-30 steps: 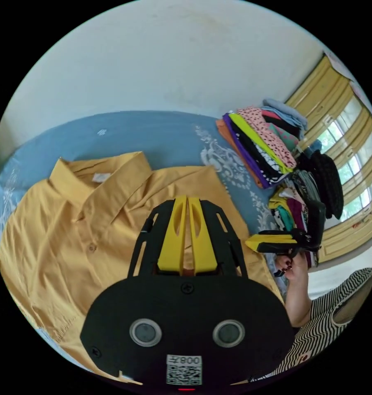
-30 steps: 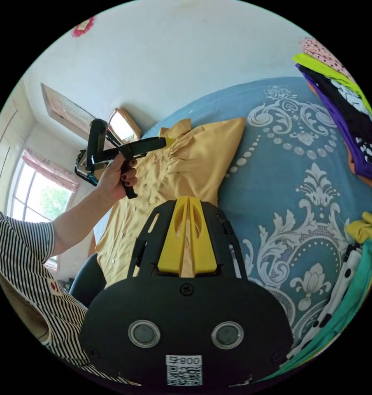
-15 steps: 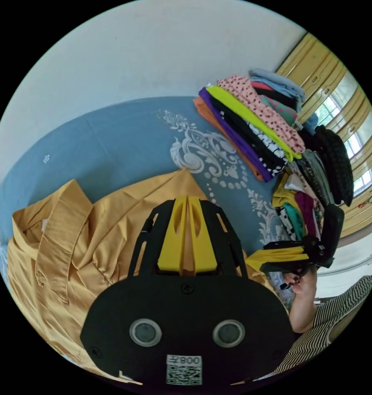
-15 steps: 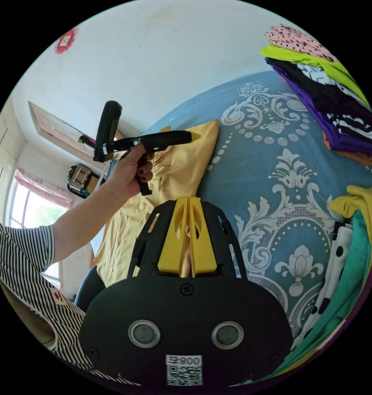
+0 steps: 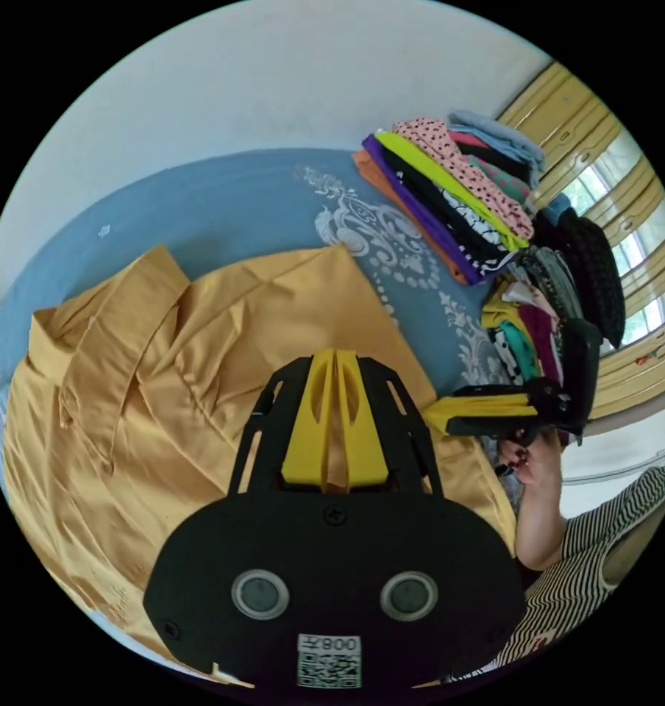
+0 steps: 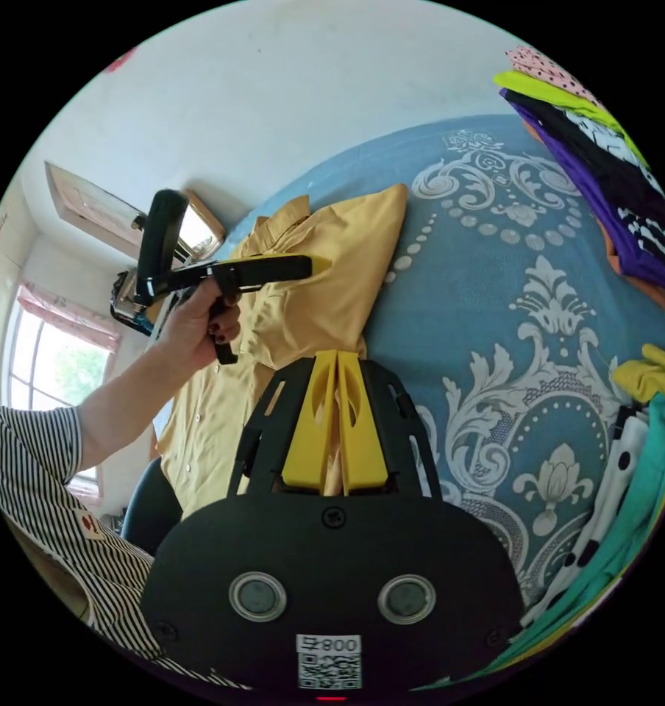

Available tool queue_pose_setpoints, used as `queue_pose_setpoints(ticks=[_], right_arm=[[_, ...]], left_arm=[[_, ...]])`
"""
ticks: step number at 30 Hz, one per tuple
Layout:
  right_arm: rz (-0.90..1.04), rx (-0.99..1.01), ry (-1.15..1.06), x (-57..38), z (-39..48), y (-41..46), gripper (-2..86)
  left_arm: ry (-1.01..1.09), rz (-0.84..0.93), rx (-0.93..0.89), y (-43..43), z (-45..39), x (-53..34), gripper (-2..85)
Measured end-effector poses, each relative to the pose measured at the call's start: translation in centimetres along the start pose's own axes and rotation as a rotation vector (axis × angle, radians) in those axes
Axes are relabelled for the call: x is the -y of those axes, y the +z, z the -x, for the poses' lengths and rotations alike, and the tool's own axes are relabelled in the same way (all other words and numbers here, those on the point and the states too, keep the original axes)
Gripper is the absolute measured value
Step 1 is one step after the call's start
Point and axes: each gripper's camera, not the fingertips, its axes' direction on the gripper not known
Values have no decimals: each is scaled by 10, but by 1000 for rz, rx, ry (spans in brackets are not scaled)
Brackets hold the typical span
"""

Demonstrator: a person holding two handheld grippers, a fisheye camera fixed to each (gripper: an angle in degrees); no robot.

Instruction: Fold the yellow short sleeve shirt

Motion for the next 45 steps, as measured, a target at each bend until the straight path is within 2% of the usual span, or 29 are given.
queue_pose_setpoints(ticks=[4, 7, 10, 15, 18, 24, 32, 39, 45], right_arm=[[-2, -22, 6, 8, 21, -6, 0], [-20, -38, 13, 12, 38, -11, 0], [-33, -59, 1, 17, 57, -16, 1], [-169, -128, 19, 19, 94, -45, 1], [-234, -62, 52, 27, 113, -57, 1], [-145, -61, 40, 65, 181, -48, 1], [119, -29, -95, 130, 346, 51, 1], [201, 5, -313, 216, 508, 131, 5], [211, -16, -589, 294, 685, 211, 31]], left_arm=[[-52, -100, 15, -70, 10, -44, 2], [-122, 13, 53, -92, 26, -72, 2], [-142, -90, -50, -148, 35, -98, 2], [-235, -205, -23, -249, 60, -161, 4], [-387, -238, 5, -305, 93, -220, 6], [-758, -414, 112, -424, 165, -353, 24], [-1076, -697, -60, -529, 272, -470, 78], [-1046, -798, -144, -586, 316, -497, 68], [-1050, -840, -195, -633, 333, -518, 39]])
